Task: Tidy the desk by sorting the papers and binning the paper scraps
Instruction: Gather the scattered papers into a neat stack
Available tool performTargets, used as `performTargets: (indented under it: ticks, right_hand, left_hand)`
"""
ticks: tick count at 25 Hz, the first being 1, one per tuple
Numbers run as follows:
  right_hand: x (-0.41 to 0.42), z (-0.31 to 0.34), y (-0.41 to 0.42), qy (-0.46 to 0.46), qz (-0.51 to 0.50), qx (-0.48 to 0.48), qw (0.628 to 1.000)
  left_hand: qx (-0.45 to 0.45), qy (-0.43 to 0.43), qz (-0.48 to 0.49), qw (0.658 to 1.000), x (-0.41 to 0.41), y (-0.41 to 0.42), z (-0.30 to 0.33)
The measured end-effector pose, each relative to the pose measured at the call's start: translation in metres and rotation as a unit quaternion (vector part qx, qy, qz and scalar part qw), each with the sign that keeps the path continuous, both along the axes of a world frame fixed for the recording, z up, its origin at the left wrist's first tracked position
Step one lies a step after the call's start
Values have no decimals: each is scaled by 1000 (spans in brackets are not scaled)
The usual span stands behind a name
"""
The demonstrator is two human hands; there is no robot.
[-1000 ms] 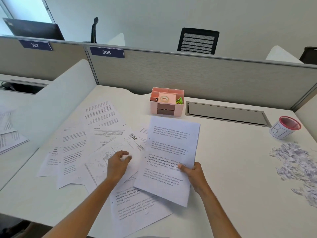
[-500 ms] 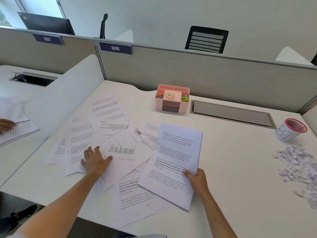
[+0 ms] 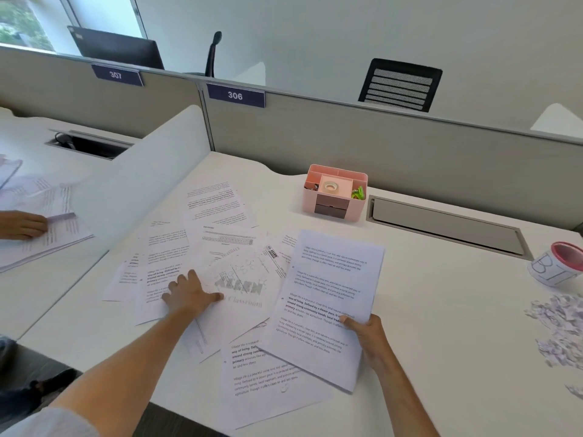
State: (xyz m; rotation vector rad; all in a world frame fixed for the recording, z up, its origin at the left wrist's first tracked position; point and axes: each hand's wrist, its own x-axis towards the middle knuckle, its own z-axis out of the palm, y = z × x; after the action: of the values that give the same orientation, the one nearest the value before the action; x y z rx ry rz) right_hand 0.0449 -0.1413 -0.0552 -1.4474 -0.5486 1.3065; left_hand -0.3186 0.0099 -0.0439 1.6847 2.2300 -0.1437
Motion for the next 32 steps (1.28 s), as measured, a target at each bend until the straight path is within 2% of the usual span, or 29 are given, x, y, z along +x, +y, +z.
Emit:
performTargets:
  ticks: [4, 7, 9, 13, 16, 20, 23, 27, 30, 32]
  right_hand:
    - [-16, 10, 19, 49, 24, 6, 998]
    - [-32, 14, 34, 37, 34, -4, 999]
    - [-42, 15, 43, 14, 14, -24, 1000]
    - [-62, 13, 62, -109, -24, -87, 990]
    - [-76, 16, 72, -186, -13, -113, 976]
    - [-90, 20, 82, -309, 21, -170, 936]
    - [-94, 20, 87, -324, 8, -178, 929]
    - [-91, 22, 86, -246, -37, -128, 960]
    - [-83, 23, 82, -193, -84, -80, 974]
    - [-75, 21, 81, -172, -101, -81, 976]
  left_hand:
    - [30, -5, -19, 999, 5, 1, 2]
    - [47, -11, -35, 998, 2, 3, 1]
    - [31, 19, -49, 998, 0, 7, 2]
    - [-20, 43, -66, 997, -6, 19, 7]
    - [-28, 51, -93, 994, -6, 25, 7]
    - [-21, 82, -127, 988, -1, 29, 9]
    - [-18, 75, -125, 989, 0, 32, 10]
    - [-39, 12, -111, 993, -7, 43, 12]
    - [-49, -141, -42, 988, -18, 60, 20]
    - [-45, -215, -7, 975, -24, 73, 27]
